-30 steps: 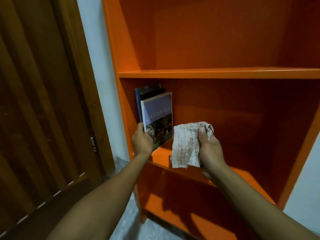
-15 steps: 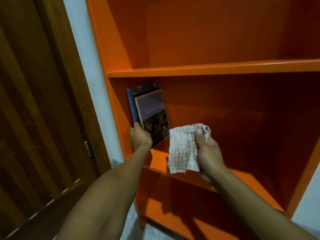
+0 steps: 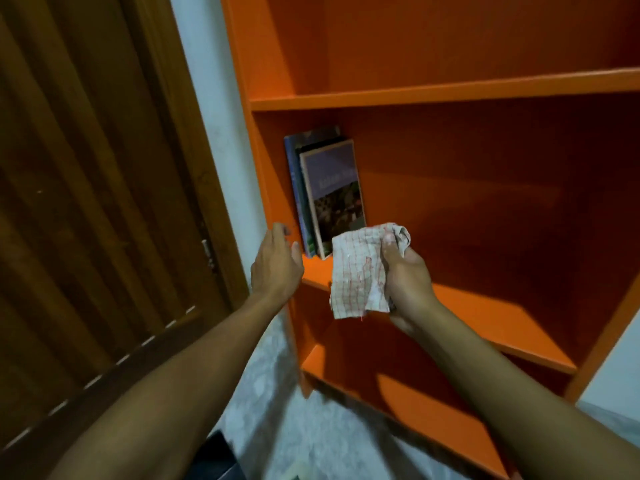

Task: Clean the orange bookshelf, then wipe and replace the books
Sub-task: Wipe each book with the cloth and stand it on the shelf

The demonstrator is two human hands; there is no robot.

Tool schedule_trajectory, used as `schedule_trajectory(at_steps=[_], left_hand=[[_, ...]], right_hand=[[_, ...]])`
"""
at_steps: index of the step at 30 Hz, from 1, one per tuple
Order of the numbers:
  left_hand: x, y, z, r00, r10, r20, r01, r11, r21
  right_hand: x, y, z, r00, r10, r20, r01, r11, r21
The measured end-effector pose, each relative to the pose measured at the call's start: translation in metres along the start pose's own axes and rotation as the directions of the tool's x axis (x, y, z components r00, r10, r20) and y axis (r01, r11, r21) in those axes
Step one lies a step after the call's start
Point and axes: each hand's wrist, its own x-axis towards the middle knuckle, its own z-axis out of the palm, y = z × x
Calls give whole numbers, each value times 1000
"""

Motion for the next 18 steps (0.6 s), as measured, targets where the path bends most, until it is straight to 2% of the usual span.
schedule_trajectory(at_steps=[4, 7, 9, 11, 13, 16, 18], left_hand=[[-68, -50, -20, 990, 27, 139, -30, 999, 18], [-131, -87, -29, 969, -57, 241, 55, 998, 14], [-177, -110, -31, 932, -142, 334, 143, 989, 21], [-221, -132, -28, 843, -249, 476, 246, 967, 70], [-260, -152, -21, 708, -360, 607, 356, 925, 133], [-308, -180, -11, 543, -492, 681, 424, 860, 284], [-337, -198, -5, 471, -525, 709, 434, 838, 332]], right_hand=[[-19, 33, 23, 997, 74, 19, -74, 997, -12], [-33, 66, 36, 990, 140, 19, -139, 989, -54], [-43, 89, 40, 982, 189, 26, -187, 981, -59], [-53, 108, 42, 970, 239, 32, -237, 970, -56], [-61, 127, 40, 960, 277, 46, -274, 960, -60], [-67, 147, 38, 947, 315, 63, -309, 946, -95], [-68, 154, 39, 938, 336, 84, -328, 940, -99]])
